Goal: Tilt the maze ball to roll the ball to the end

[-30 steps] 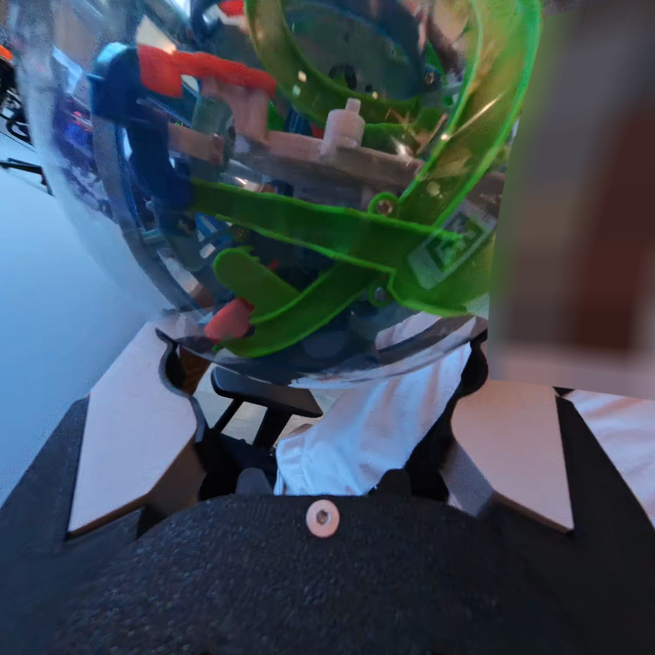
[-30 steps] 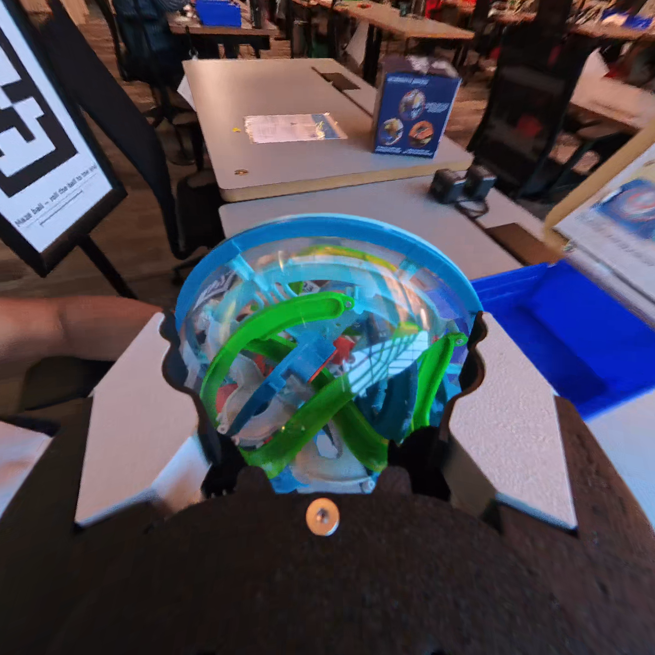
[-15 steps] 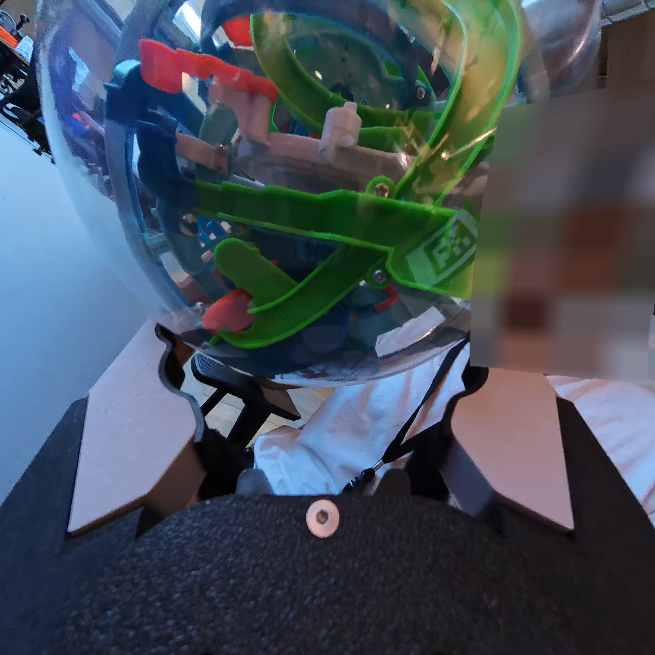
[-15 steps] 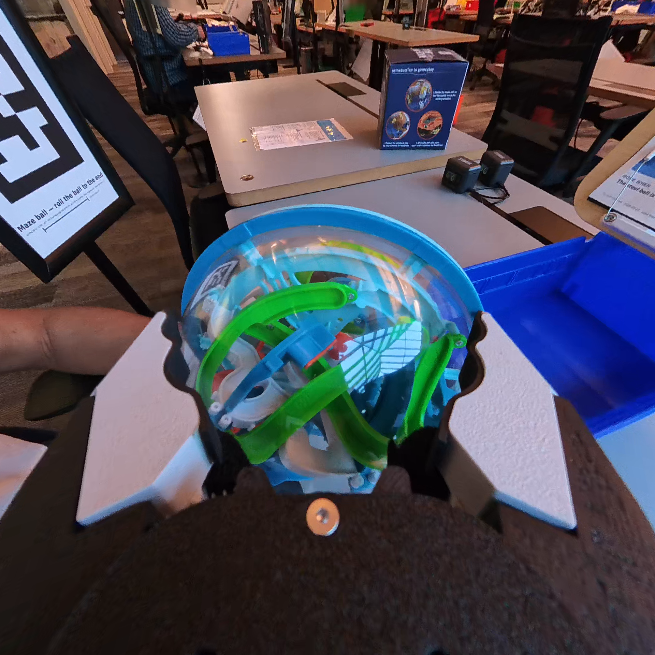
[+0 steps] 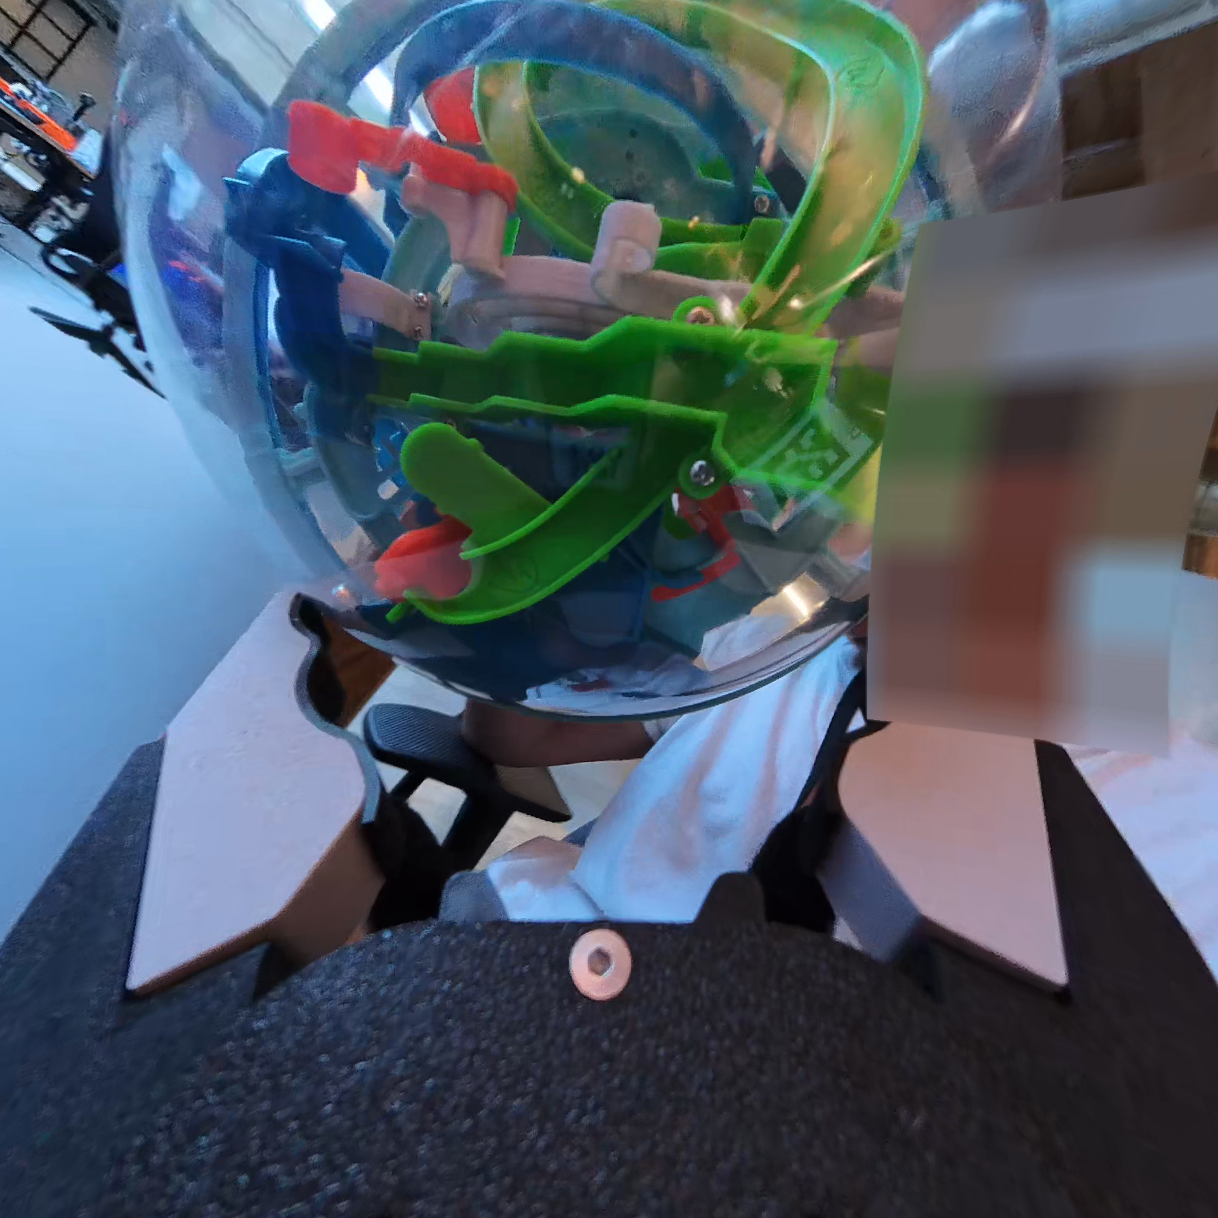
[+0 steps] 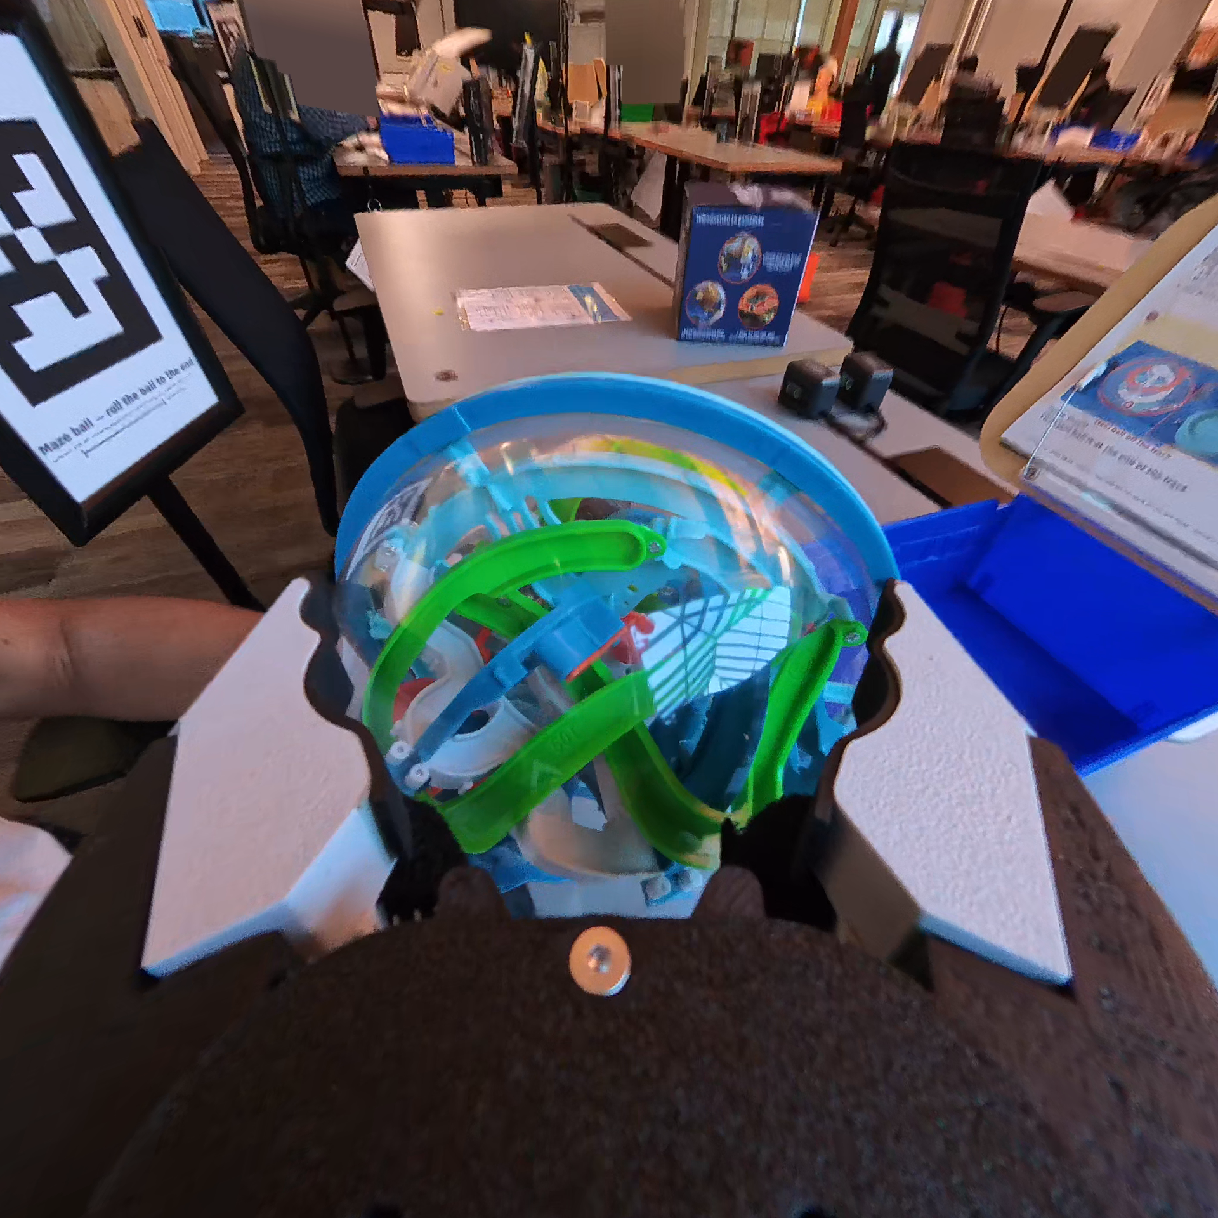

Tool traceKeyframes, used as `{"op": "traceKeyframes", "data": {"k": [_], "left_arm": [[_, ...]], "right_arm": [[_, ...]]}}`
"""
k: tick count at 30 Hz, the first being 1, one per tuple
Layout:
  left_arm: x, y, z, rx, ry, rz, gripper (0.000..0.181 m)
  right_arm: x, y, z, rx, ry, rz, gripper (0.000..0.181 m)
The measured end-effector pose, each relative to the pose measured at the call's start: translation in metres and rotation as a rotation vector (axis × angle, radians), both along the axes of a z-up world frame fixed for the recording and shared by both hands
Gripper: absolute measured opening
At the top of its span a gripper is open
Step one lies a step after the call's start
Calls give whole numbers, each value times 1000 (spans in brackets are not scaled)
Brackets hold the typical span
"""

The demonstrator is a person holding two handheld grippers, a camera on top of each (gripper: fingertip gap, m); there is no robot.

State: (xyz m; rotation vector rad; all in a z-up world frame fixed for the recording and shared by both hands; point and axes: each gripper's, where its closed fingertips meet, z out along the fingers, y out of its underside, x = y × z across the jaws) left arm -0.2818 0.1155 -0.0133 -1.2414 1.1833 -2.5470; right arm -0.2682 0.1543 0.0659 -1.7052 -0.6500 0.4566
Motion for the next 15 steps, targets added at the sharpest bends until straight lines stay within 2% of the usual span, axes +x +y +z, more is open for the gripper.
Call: {"op": "traceKeyframes", "data": {"k": [1, 4, 6, 8, 11, 15], "left_arm": [[1, 1, 6, 50, 6, 12, 156], [6, 4, 37, 194, 8, 66, 157], [11, -1, 52, 247, 35, 48, 157], [17, -7, 56, 324, 64, 55, 156], [24, -16, 53, 367, 81, 34, 157], [30, -39, 43, 262, 27, -84, 156]], "right_arm": [[2, -3, 8, 48, 7, 9, 153], [8, -15, 42, 220, 38, 23, 153], [14, -23, 62, 273, 99, 13, 153], [21, -30, 72, 268, 151, -1, 151], [26, -39, 75, 261, 130, -9, 149], [26, -55, 89, 339, 86, -29, 109]]}}
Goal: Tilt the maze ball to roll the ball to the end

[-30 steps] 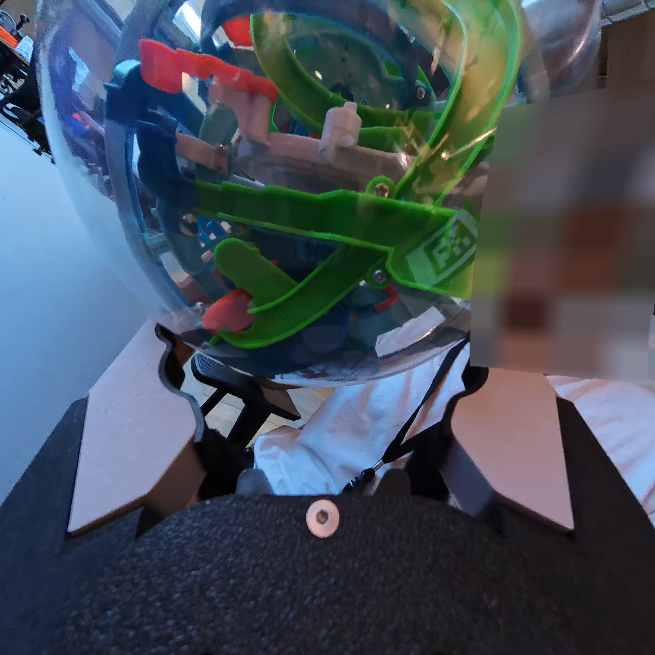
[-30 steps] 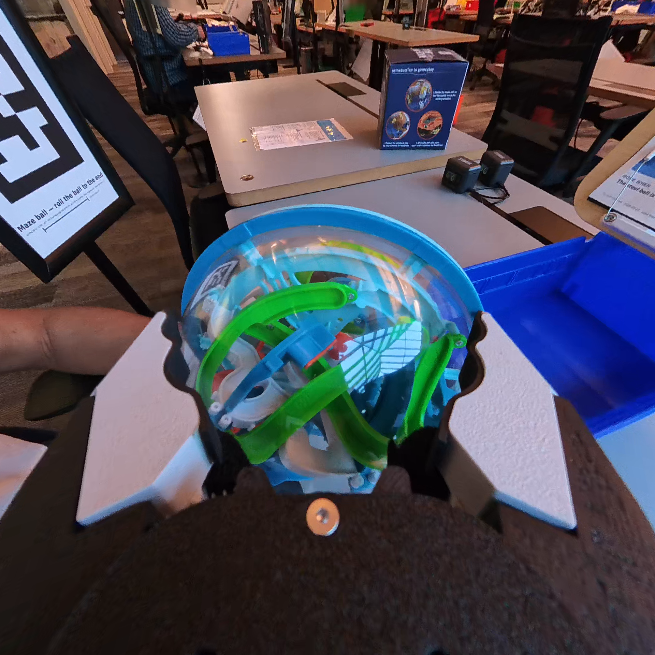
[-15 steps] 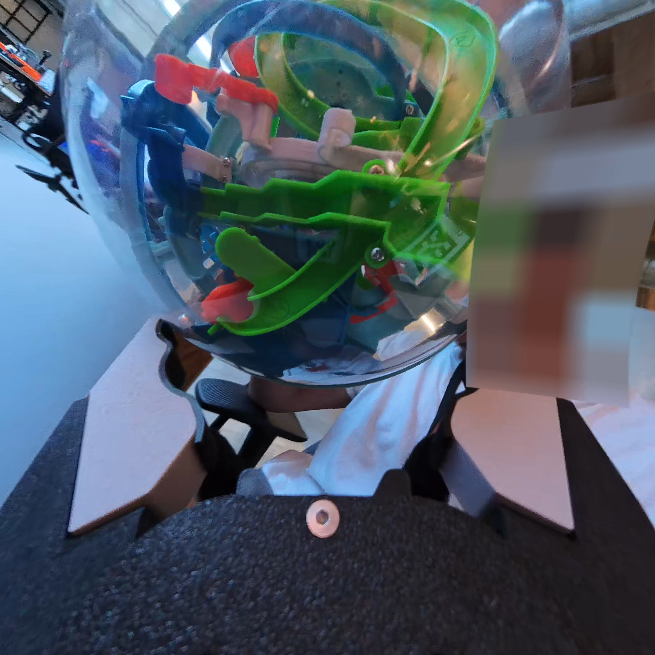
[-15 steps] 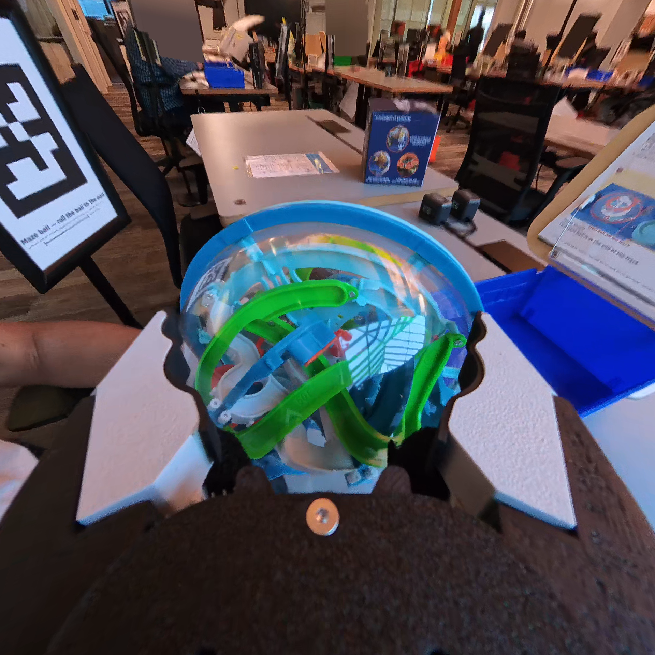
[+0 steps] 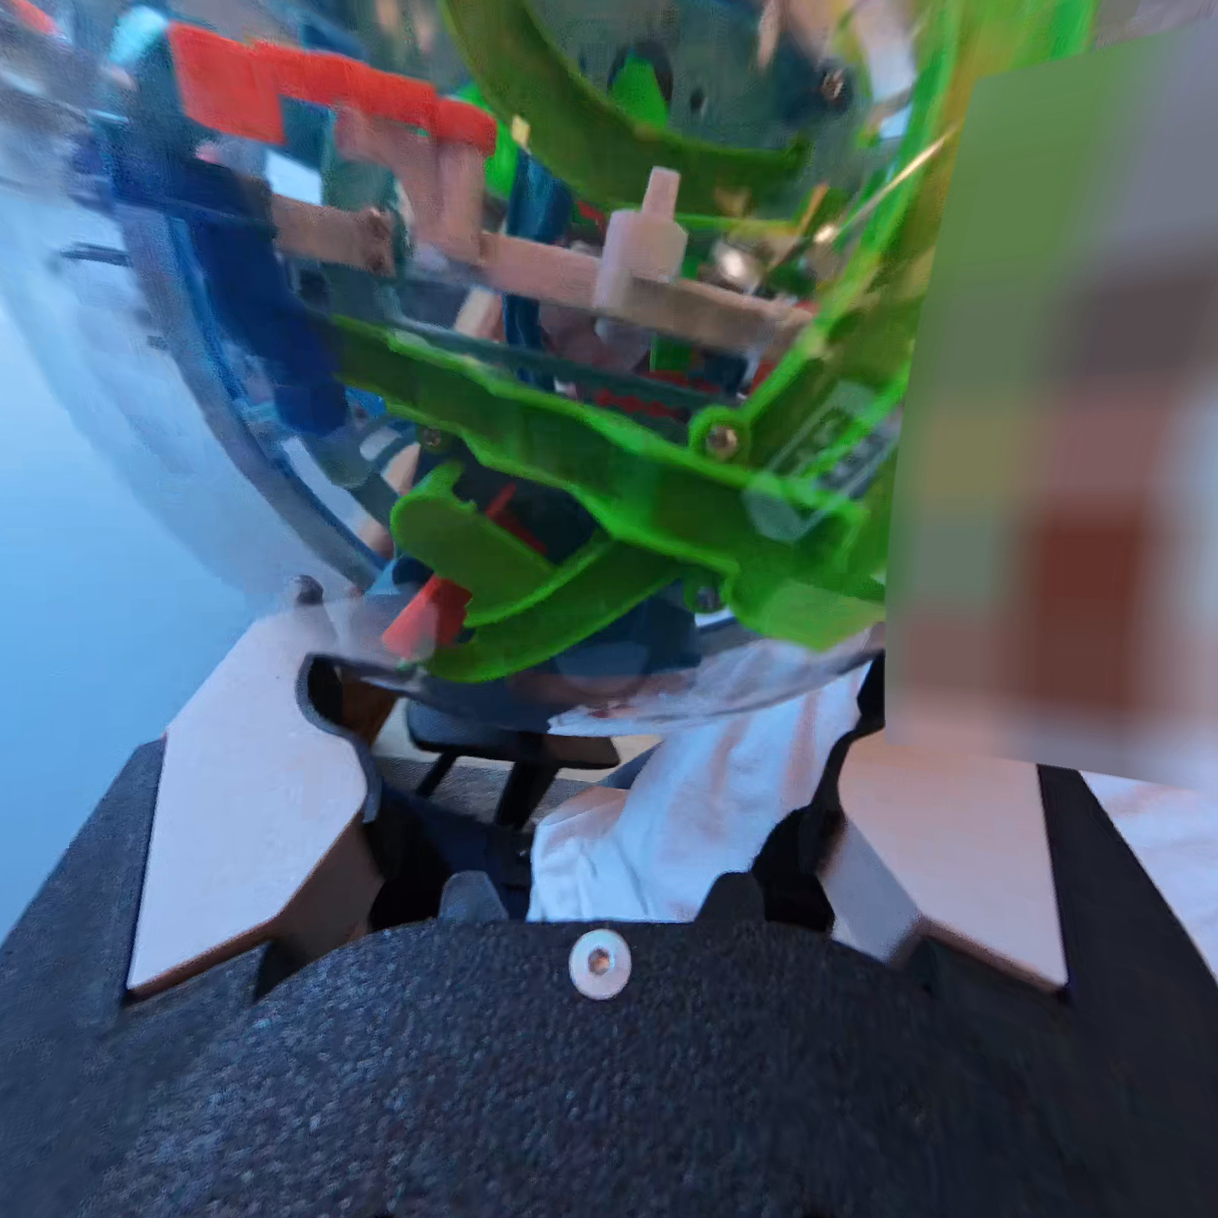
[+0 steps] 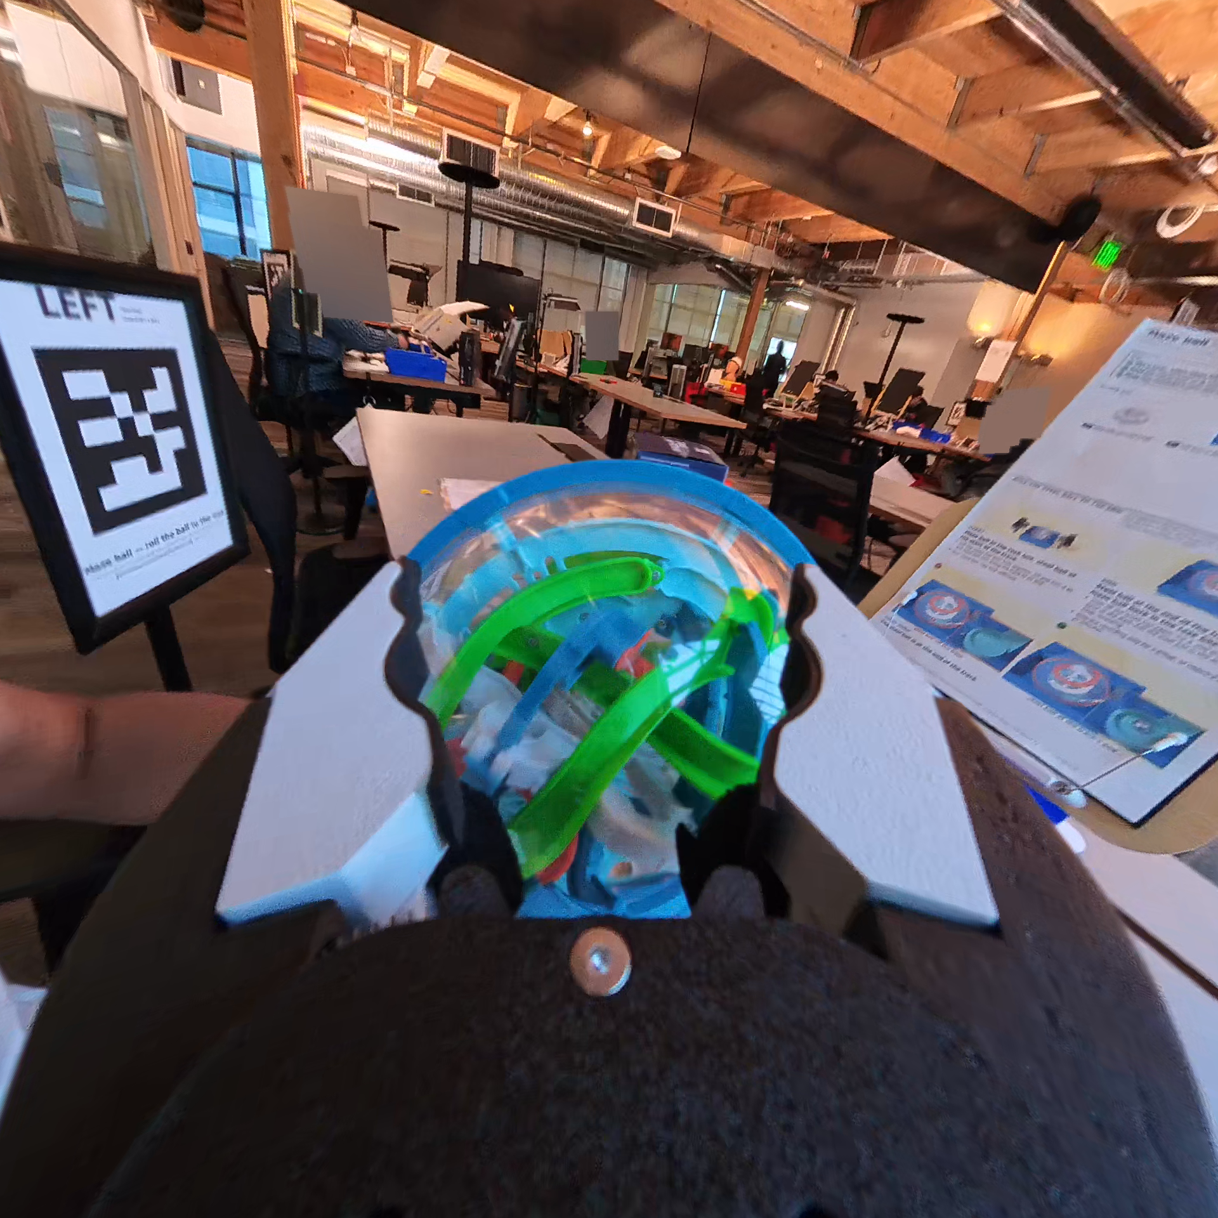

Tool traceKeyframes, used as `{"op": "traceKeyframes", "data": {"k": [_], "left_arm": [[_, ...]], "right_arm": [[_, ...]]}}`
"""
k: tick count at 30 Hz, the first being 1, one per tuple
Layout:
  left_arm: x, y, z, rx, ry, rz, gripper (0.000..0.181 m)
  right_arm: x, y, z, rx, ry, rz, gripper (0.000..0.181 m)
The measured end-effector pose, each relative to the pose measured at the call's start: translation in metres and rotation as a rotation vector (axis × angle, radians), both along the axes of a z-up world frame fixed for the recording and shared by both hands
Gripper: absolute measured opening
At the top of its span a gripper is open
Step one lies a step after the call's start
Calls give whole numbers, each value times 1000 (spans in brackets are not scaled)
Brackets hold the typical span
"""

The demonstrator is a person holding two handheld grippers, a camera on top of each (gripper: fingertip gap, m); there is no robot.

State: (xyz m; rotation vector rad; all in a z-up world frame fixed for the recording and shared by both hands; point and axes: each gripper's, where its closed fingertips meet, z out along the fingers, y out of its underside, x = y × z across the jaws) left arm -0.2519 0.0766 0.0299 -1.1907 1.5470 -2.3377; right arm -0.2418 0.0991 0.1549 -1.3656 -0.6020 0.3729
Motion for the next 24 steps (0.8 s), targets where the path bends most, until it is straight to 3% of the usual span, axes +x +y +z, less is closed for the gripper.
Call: {"op": "traceKeyframes", "data": {"k": [4, 6, 10, 16, 20, 24], "left_arm": [[5, -12, 0, -157, -101, -73, 149], [11, -5, -2, -174, -127, -44, 146], [20, 17, -3, -49, -109, 48, 146], [21, 19, 0, -6, -99, 56, 147], [25, 25, 4, 113, -126, 181, 152], [19, 30, 5, 141, -147, 211, 158]], "right_arm": [[-7, 8, -19, 15, -157, -74, 134], [-4, 14, -22, 10, -169, -112, 135], [2, 27, -17, 68, -126, -124, 133], [3, 25, -12, 90, -116, -126, 132], [0, 19, -4, 123, -86, -115, 131], [-6, 15, -2, 116, -55, -75, 128]]}}
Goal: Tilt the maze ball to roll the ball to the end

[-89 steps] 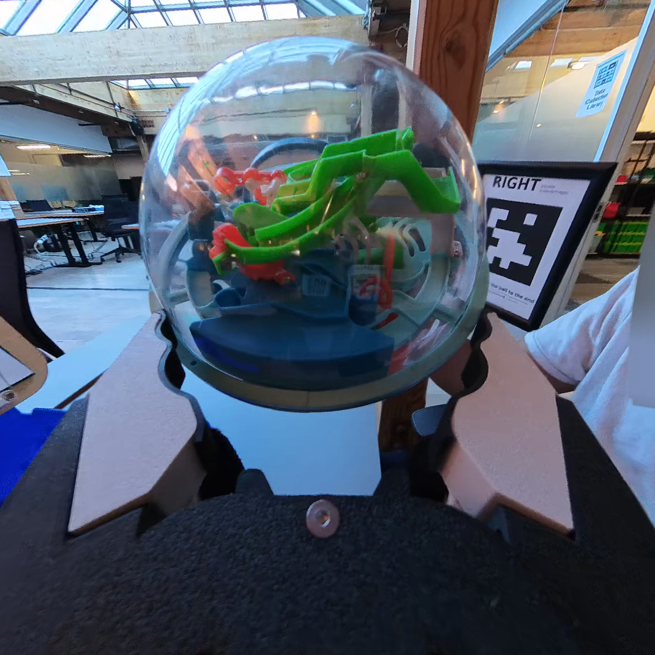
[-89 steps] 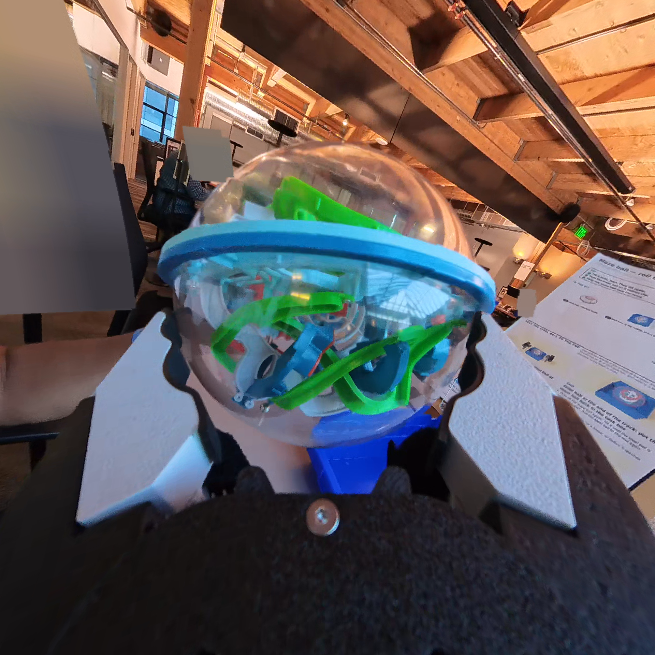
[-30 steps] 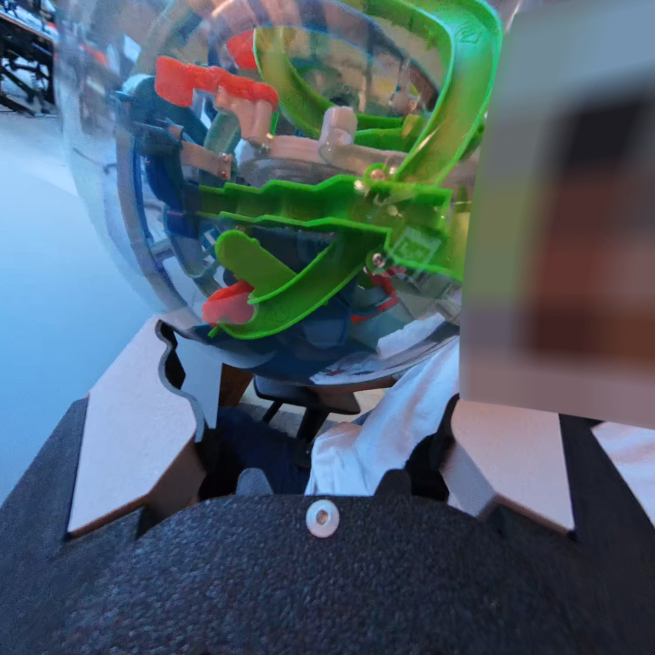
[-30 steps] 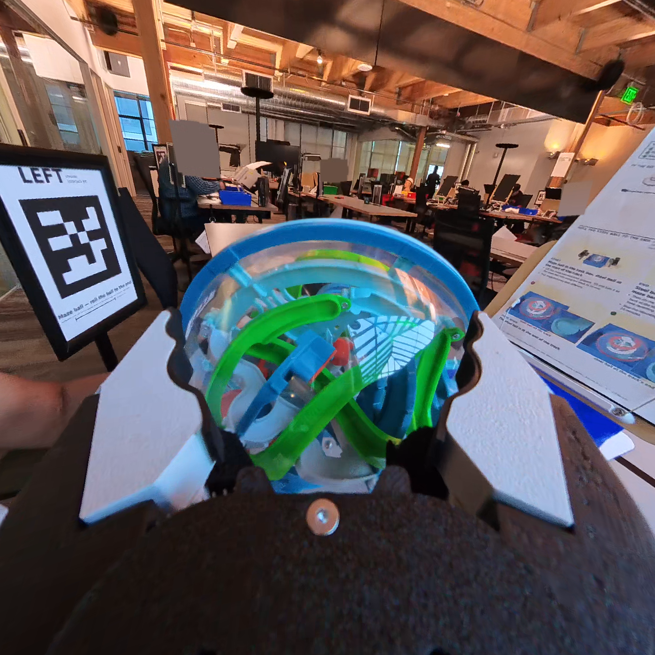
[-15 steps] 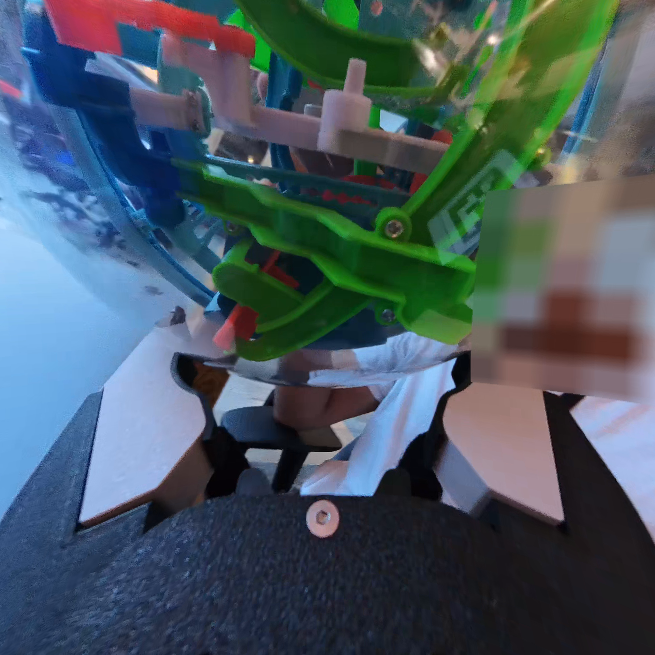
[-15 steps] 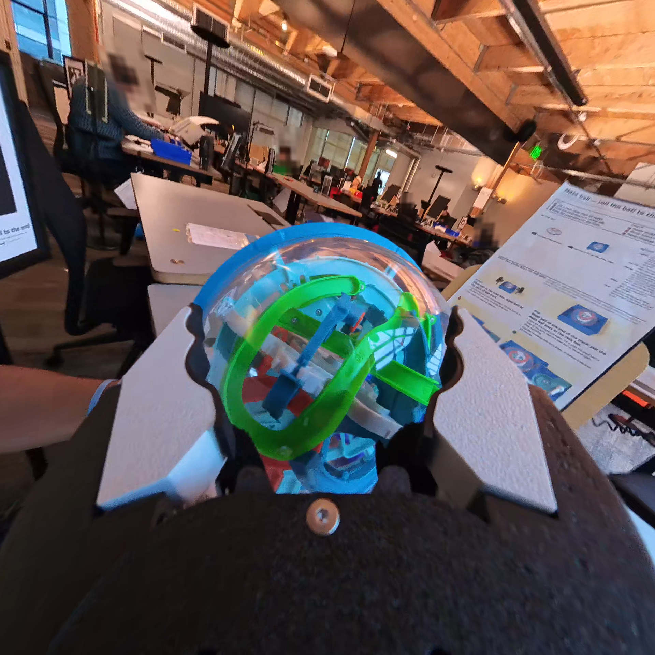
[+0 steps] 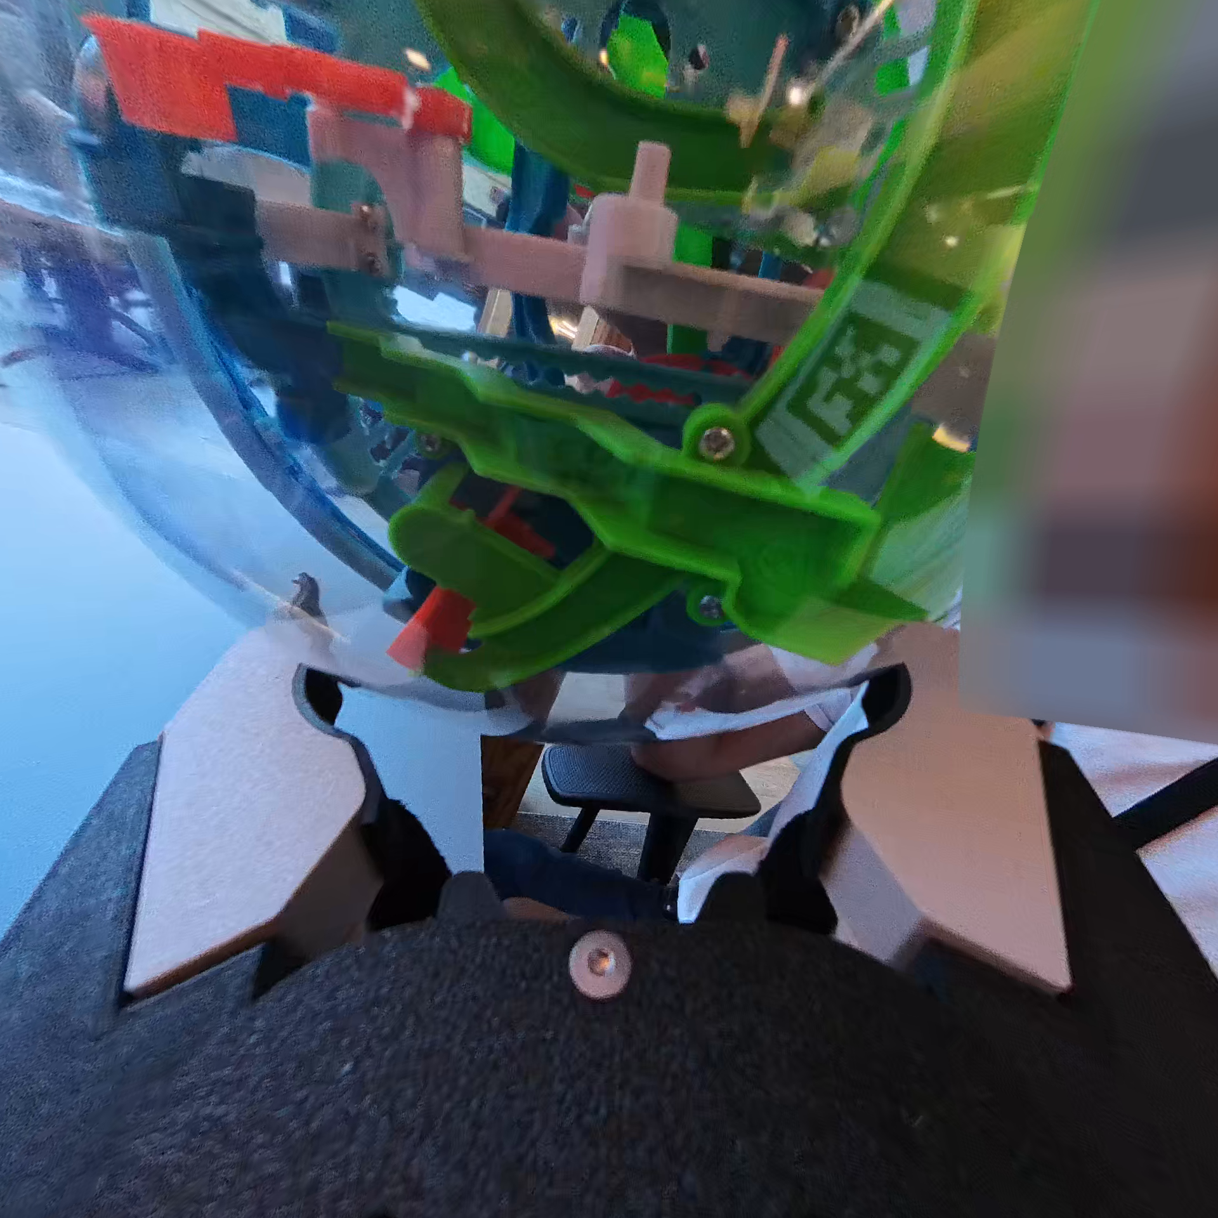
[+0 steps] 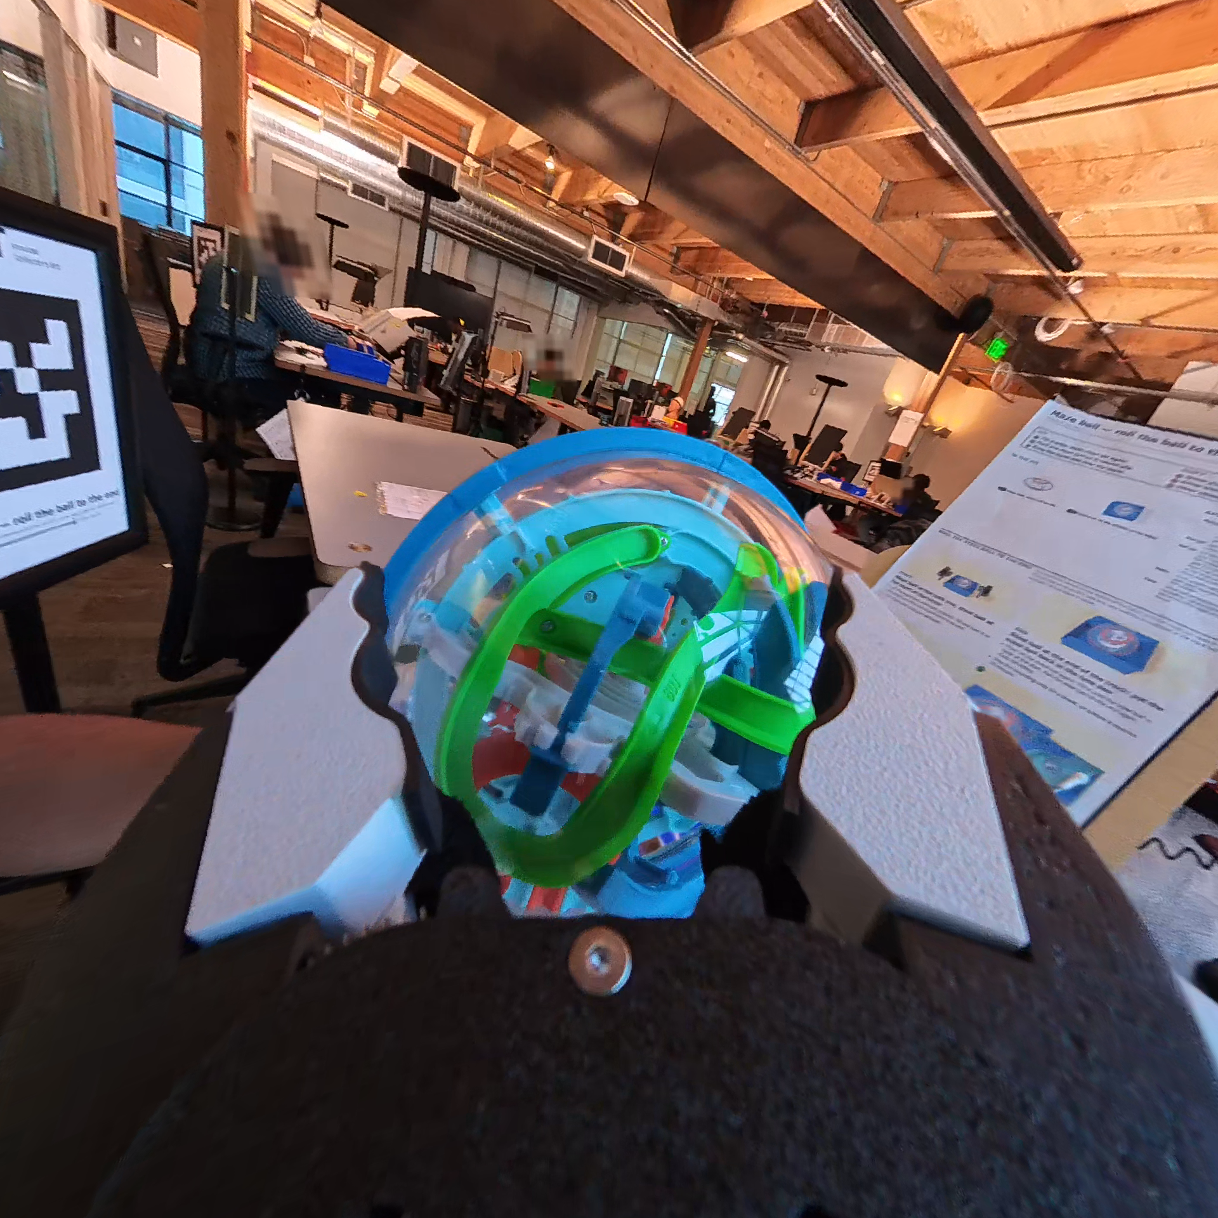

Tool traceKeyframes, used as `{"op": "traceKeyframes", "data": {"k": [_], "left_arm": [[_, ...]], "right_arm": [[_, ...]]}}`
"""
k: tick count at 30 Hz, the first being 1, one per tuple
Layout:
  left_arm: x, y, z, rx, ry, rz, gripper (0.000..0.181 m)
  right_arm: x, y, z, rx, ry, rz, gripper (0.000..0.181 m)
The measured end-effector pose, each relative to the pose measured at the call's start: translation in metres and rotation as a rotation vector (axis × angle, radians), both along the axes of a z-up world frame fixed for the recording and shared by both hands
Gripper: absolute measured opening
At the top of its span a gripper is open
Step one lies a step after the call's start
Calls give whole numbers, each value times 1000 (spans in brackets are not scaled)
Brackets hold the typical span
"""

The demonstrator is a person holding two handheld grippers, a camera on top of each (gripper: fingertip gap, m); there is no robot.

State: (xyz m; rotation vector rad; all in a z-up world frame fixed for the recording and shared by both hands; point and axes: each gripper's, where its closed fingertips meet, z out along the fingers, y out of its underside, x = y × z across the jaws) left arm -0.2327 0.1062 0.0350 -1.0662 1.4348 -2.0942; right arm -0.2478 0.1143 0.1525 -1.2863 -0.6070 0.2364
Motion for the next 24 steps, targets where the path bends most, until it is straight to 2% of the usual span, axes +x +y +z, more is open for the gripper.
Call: {"op": "traceKeyframes", "data": {"k": [4, 6, 8, 9, 11, 15, 19, 21, 22, 23, 24], "left_arm": [[-10, 15, -4, -58, -31, 2, 158], [-11, 27, -10, -95, -34, 15, 159], [-9, 38, -20, -102, -16, 40, 159], [-7, 44, -26, -89, -7, 64, 159], [-4, 53, -36, -52, 12, 107, 159], [-8, 53, -42, -13, 7, 96, 159], [-25, 57, -23, -151, -77, 7, 159], [-30, 61, -22, -216, -85, -32, 159], [-29, 62, -26, -229, -71, -41, 159], [-26, 61, -34, -223, -42, -39, 158], [-21, 59, -44, -198, 2, -29, 159]], "right_arm": [[2, 5, -1, -26, 106, 52, 114], [20, 19, 1, 32, 222, 4, 103], [20, 36, -19, -72, 233, 22, 109], [21, 46, -32, -147, 225, 5, 121], [21, 56, -44, -155, 187, -11, 127], [17, 53, -49, -163, 135, 16, 122], [15, 37, -44, -174, 131, 92, 119], [24, 38, -42, -176, 173, 100, 115], [29, 44, -46, -194, 191, 100, 117], [25, 50, -60, -242, 185, 129, 128], [17, 54, -74, -289, 170, 170, 150]]}}
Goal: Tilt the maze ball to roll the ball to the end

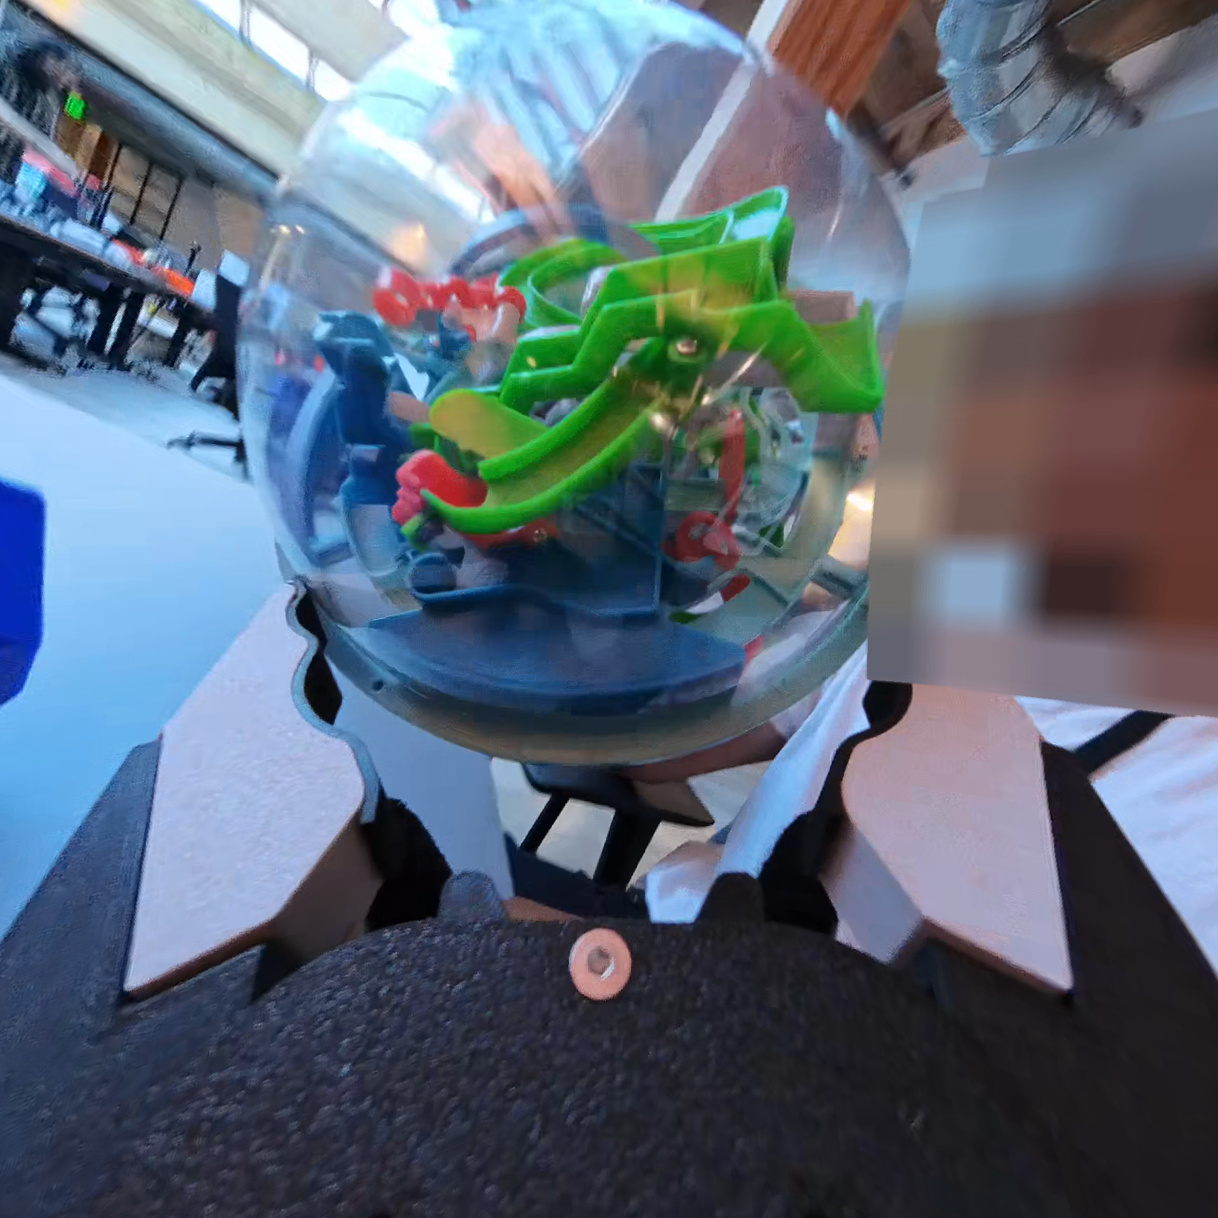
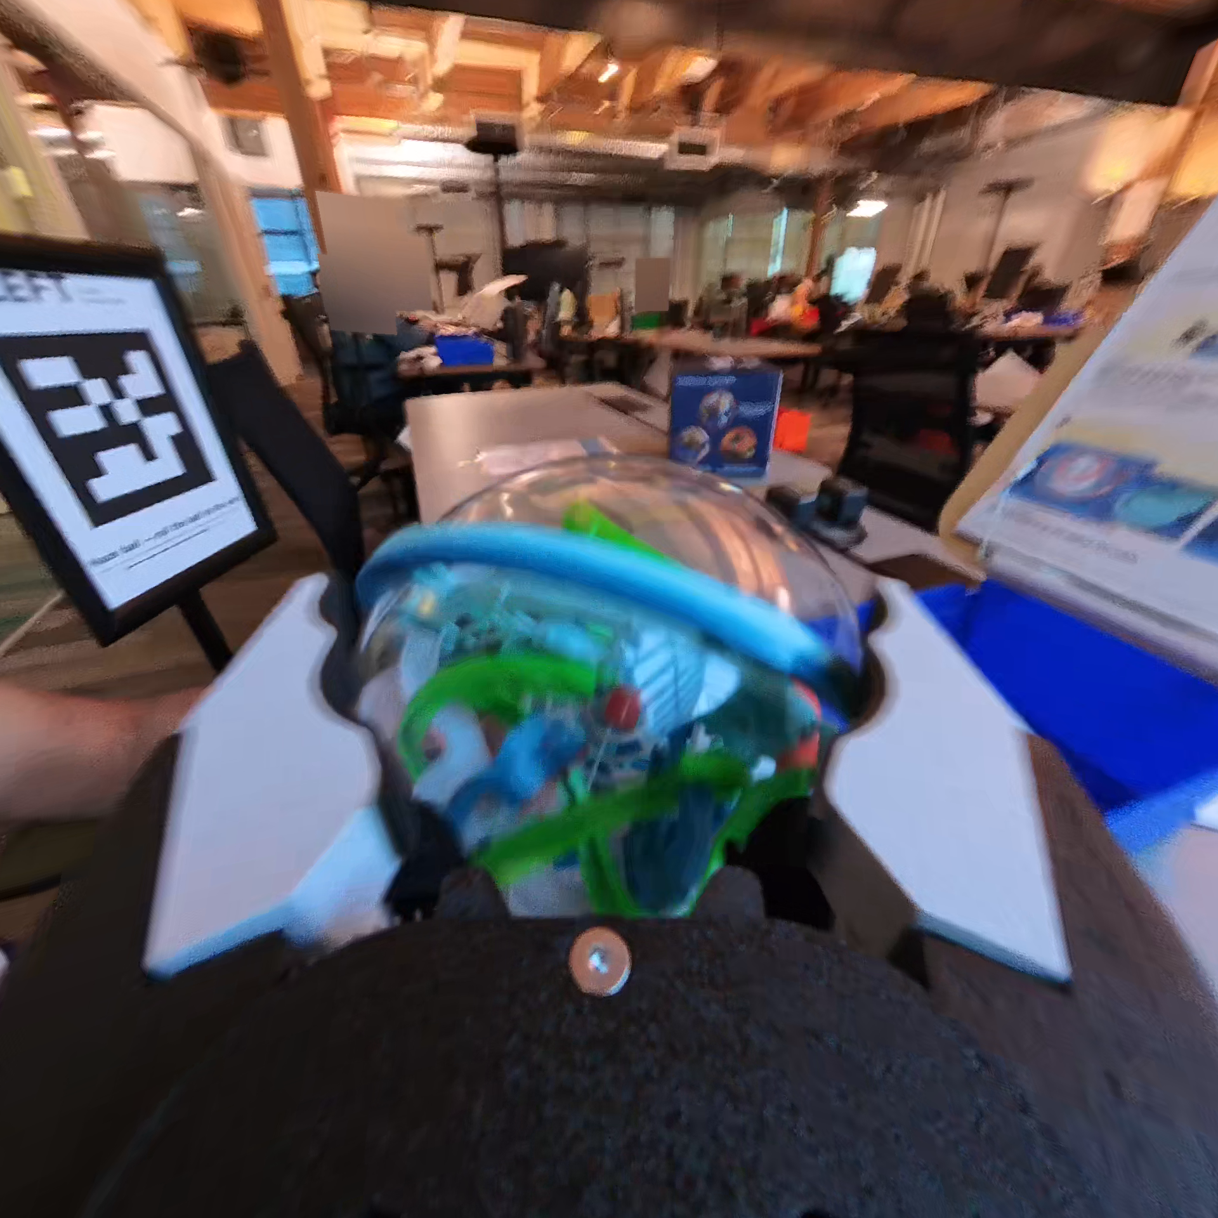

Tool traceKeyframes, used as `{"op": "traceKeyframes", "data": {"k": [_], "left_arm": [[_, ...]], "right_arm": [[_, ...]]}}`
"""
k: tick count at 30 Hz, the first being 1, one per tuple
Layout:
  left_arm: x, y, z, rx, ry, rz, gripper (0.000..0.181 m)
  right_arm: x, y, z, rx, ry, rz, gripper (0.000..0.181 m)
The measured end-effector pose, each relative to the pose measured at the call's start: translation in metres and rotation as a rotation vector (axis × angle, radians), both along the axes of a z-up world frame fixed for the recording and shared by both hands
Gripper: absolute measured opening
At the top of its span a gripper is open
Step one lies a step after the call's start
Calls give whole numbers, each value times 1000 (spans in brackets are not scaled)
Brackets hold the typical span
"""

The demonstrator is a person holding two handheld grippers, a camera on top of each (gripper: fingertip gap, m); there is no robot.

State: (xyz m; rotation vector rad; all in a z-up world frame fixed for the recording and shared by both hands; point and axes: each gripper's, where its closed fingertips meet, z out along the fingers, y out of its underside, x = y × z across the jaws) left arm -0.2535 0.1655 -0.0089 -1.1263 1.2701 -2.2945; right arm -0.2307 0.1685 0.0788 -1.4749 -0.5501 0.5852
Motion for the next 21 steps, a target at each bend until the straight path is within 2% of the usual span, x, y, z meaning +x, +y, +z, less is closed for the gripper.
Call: {"op": "traceKeyframes", "data": {"k": [2, 6, 7, 10, 13, 14, 16, 18, 21], "left_arm": [[8, 0, -21, 37, 85, 24, 159], [14, 2, -43, 14, 206, 14, 159], [16, 3, -51, 19, 258, 15, 159], [21, -3, -96, 162, 463, 54, 159], [24, -25, -133, 298, 624, 11, 159], [27, -26, -135, 320, 636, 33, 159], [28, -24, -136, 321, 639, 64, 159], [24, -19, -132, 293, 625, 94, 153], [12, -2, -132, 323, 675, 245, 156]], "right_arm": [[4, 11, -17, -52, -50, -35, 153], [8, 22, -42, -148, -139, -86, 151], [10, 25, -48, -170, -167, -110, 144], [8, 28, -63, -203, -254, -150, 105], [-6, 34, -77, -217, -321, -146, 123], [-1, 37, -85, -236, -405, -187, 124], [3, 39, -96, -293, -464, -218, 127], [8, 41, -101, -322, -467, -247, 130], [4, 46, -101, -335, -417, -251, 127]]}}
